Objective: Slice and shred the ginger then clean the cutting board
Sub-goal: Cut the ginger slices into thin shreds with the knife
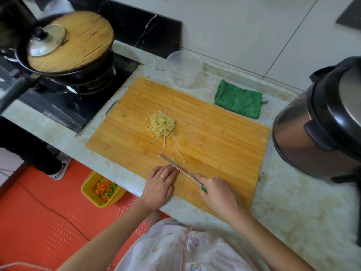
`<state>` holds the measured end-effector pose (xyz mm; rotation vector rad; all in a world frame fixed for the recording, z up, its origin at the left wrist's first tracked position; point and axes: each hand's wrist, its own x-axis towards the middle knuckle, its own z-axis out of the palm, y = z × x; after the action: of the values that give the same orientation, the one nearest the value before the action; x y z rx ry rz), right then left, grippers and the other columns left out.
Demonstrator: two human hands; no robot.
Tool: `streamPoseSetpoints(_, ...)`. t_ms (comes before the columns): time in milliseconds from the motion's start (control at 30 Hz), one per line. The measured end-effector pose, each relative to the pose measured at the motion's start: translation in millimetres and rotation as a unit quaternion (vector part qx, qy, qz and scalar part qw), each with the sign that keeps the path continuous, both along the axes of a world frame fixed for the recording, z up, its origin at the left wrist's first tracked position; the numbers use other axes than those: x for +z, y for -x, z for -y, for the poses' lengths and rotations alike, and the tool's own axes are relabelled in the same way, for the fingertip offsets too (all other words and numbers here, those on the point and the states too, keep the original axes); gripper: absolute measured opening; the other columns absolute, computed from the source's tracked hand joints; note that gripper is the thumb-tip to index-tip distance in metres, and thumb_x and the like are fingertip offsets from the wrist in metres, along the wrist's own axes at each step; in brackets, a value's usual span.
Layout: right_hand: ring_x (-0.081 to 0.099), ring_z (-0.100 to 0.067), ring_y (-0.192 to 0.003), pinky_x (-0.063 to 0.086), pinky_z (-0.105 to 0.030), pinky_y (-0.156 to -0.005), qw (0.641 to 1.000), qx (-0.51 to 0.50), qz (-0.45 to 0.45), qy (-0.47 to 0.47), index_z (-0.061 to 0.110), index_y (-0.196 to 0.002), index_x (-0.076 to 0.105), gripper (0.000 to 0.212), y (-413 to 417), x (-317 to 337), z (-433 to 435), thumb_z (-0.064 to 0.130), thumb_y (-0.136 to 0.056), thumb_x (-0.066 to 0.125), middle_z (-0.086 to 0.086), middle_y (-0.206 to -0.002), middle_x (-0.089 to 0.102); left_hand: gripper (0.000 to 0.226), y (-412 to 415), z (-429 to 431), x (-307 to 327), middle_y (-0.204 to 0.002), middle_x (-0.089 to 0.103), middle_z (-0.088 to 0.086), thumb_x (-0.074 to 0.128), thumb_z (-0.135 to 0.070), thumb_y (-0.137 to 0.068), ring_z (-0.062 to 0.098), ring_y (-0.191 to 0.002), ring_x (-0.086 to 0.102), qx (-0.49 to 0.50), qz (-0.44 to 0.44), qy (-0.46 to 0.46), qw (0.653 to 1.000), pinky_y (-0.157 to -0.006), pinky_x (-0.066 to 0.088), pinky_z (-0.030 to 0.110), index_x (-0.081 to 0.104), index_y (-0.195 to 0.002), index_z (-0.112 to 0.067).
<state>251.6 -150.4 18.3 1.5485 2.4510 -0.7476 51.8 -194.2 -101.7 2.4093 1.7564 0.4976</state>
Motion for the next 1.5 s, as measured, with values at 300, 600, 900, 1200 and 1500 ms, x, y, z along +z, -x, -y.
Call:
streamPoseSetpoints(300,0.066,-0.026,-0.087,0.041,-0.03,-0.061,1.0,-0.009,0.001,-0.024,0.035,-0.136,0.042,0.041,-1,-3,12,0.028,-0.096,0.046,-0.006,-0.096,0.068,0.044,-1,1,1,-0.109,0.06,0.012,0.041,-0.021,-0.078,0.025,-0.103,0.048,0.001,-0.005,-0.04,0.999,-0.095,0.035,0.04,0.049,-0.119,-0.007)
streamPoseSetpoints(600,0.066,-0.025,-0.081,0.038,-0.029,-0.058,0.999,-0.021,-0.013,-0.028,0.033,-0.139,0.042,0.045,-2,-13,15,0.027,-0.095,0.048,-0.007,-0.092,0.069,0.046,-1,0,1,-0.119,0.043,0.007,0.041,-0.021,-0.077,0.025,-0.107,0.047,-0.002,0.0,-0.043,0.999,-0.096,0.033,0.039,0.047,-0.121,-0.007)
streamPoseSetpoints(900,0.066,-0.023,-0.081,0.034,-0.027,-0.057,1.0,-0.022,-0.018,-0.013,0.03,-0.14,0.042,0.047,-2,-17,13,0.02,-0.095,0.049,-0.006,-0.094,0.07,0.045,0,0,2,-0.123,0.045,0.007,0.04,-0.021,-0.082,0.025,-0.111,0.047,-0.003,-0.004,-0.018,1.0,-0.097,0.033,0.04,0.046,-0.125,-0.008)
streamPoseSetpoints(1200,0.065,-0.026,-0.09,0.034,-0.028,-0.059,0.999,-0.034,-0.001,-0.004,0.028,-0.142,0.04,0.048,4,-17,14,0.02,-0.096,0.049,-0.006,-0.103,0.069,0.047,2,0,2,-0.119,0.055,0.011,0.04,-0.021,-0.081,0.026,-0.111,0.048,0.0,-0.01,0.002,1.0,-0.096,0.035,0.04,0.047,-0.125,-0.007)
streamPoseSetpoints(1500,0.062,-0.033,-0.099,0.048,-0.035,-0.072,0.997,-0.065,-0.005,0.039,0.024,-0.117,0.059,0.029,13,-22,2,0.016,-0.091,0.05,-0.009,-0.102,0.069,0.053,2,-2,7,-0.13,0.055,0.011,0.038,-0.02,-0.083,0.023,-0.119,0.048,0.003,0.013,0.047,0.999,-0.097,0.034,0.039,0.047,-0.133,-0.007)
